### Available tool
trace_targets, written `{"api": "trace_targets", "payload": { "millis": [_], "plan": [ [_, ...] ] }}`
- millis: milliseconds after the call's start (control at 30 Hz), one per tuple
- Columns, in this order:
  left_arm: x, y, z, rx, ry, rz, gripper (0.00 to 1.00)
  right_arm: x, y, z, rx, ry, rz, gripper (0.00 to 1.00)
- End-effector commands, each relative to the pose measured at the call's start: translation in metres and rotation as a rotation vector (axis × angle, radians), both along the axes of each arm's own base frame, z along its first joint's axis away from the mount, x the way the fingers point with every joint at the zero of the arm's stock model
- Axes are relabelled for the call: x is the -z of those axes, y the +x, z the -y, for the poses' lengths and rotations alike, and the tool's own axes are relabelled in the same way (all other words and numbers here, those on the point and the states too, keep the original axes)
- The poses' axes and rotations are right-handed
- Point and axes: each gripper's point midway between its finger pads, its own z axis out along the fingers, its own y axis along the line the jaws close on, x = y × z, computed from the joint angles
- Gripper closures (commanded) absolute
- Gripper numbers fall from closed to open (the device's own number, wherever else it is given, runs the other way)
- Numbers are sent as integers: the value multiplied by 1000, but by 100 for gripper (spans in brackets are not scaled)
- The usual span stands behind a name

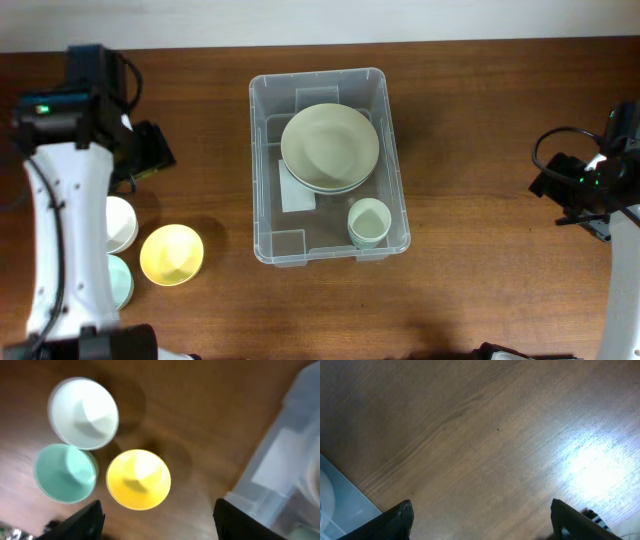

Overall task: Pack container
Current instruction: 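Move the left gripper to the yellow bowl and grasp its rim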

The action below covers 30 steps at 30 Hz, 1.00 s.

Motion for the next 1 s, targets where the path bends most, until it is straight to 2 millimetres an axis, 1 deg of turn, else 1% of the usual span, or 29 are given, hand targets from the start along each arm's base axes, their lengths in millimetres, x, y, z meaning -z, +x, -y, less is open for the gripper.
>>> {"api": "trace_targets", "payload": {
  "millis": [0,33,100,200,267,367,433,533,667,900,967],
  "plan": [
    [57,-11,17,38,-96,-122,28,-8,-1,2,1,-16,27,17],
    [76,-14,20,38,-113,-146,28,-8,-1,2,1,-16,27,17],
    [105,-20,24,39,-137,-174,28,-8,-1,2,1,-16,27,17],
    [143,-32,25,38,-144,-207,28,-8,-1,2,1,-16,27,17],
    [161,-39,26,37,-146,-219,28,-8,-1,2,2,-16,27,17],
    [181,-47,27,36,-147,-229,28,-8,-1,2,2,-16,27,17],
    [189,-53,27,35,-148,-239,28,-8,-1,2,1,-16,27,17],
    [196,-59,28,34,-149,-253,30,-8,-1,2,1,-16,27,17],
    [198,-62,26,34,-141,-263,39,-8,-1,2,1,-16,26,17],
    [212,-74,27,32,-144,-285,40,-8,-1,2,-2,-17,26,17],
    [214,-78,28,31,-145,-296,43,-8,-1,2,-2,-17,26,17]
  ]
}}
